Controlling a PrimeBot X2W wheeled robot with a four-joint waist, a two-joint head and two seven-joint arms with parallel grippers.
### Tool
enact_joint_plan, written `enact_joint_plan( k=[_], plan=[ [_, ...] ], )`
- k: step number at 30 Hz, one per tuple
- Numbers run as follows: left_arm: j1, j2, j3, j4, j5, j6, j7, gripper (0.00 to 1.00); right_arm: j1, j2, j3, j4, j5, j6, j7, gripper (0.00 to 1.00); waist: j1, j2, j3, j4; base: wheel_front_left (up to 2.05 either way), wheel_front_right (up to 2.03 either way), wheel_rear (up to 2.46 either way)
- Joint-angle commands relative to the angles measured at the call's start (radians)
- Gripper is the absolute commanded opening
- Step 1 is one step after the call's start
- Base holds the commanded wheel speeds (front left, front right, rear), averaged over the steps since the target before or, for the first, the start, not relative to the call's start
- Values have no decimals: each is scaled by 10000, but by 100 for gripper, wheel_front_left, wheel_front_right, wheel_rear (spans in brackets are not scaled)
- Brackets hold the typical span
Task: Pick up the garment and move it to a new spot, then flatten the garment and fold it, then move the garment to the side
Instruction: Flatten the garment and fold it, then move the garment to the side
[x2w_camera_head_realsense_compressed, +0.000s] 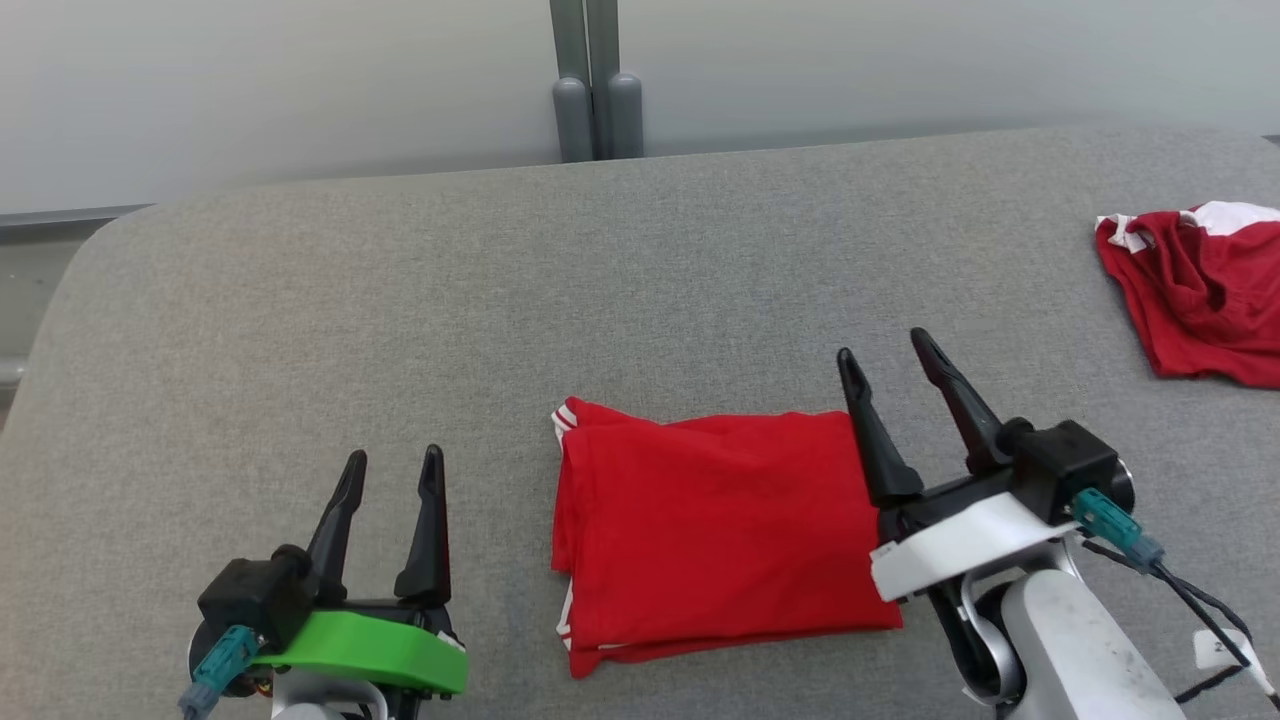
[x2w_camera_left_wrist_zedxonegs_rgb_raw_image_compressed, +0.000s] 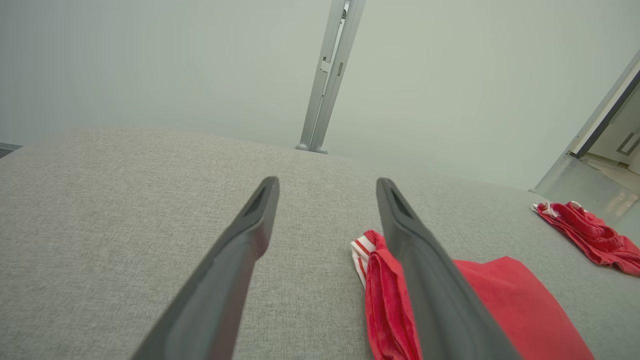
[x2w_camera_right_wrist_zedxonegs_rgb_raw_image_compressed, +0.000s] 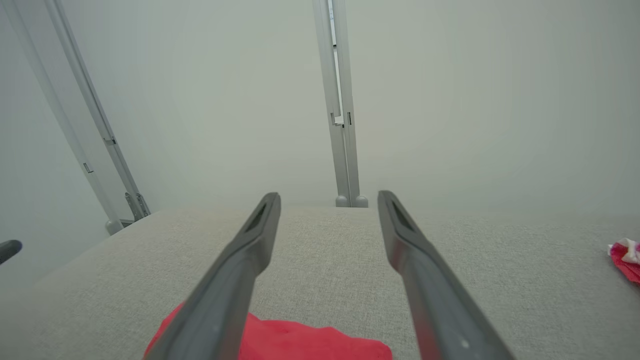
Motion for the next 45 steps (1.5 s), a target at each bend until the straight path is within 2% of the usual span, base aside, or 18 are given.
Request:
enact_joint_plan(
  k=[1,8,13,26,37,40,45],
  plan=[
    [55,-31,146,-52,167,24,-43,100,281,54,-267,-216,-99,3,-23,100,0,-1,-8,-69,0,0,0],
    [467,-297,789,-165,768,-51,-37,100,1181,252,-1356,-794,-299,3,-23,100,0,-1,-10,-157,0,0,0],
    [773,-547,1213,-199,1023,-164,-37,100,1531,299,-1746,-936,-360,3,-23,100,0,-1,-51,-159,0,0,0],
    [789,-934,1763,37,1581,-601,-38,100,1550,305,-1665,-683,-114,3,-24,100,0,-1,-152,-140,0,0,0],
    [763,-1102,2004,133,1835,-793,-38,100,1424,305,-1765,-488,-277,3,-24,100,0,-1,-167,-139,0,0,0],
    [736,-1123,2021,151,1854,-814,-38,100,1386,284,-1810,-81,-413,3,-2,100,0,-1,-145,-123,0,0,0],
    [656,-1163,2009,177,1867,-886,-39,100,937,-96,-1557,1093,309,3,1661,100,0,-1,-43,-28,0,0,0]
  ],
)
